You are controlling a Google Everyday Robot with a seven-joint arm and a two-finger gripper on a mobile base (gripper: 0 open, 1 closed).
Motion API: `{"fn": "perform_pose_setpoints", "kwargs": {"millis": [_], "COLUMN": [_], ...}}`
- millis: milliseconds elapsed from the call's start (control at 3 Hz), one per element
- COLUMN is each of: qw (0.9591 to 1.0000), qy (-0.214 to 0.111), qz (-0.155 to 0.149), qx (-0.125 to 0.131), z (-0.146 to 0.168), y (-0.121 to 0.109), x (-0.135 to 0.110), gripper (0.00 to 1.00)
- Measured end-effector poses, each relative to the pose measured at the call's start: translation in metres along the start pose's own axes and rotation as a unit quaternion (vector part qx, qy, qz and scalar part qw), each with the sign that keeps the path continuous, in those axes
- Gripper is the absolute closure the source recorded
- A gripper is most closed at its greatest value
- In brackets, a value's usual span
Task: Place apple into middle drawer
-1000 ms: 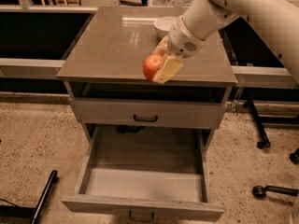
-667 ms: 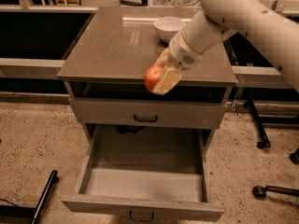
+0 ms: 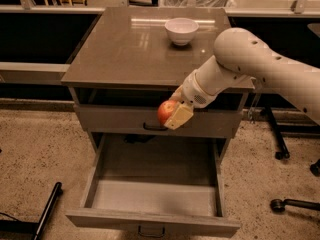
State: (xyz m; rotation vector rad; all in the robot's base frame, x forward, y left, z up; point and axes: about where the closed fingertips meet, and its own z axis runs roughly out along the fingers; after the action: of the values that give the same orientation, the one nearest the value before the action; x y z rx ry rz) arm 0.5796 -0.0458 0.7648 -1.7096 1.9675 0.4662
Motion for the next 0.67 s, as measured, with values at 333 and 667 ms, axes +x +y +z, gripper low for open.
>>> {"fn": "perform_pose_setpoints", "kwargs": {"millis": [333, 667], "qw": [0.9998, 0.9992], "qy": [-0.016, -0.037], "qz": [-0.009, -0.01], "qx": [0.001, -0.013], "z": [0.012, 0.05], "y": [-0.002, -0.003], "x": [0.004, 0.018], "gripper": [1.0, 1.0]}}
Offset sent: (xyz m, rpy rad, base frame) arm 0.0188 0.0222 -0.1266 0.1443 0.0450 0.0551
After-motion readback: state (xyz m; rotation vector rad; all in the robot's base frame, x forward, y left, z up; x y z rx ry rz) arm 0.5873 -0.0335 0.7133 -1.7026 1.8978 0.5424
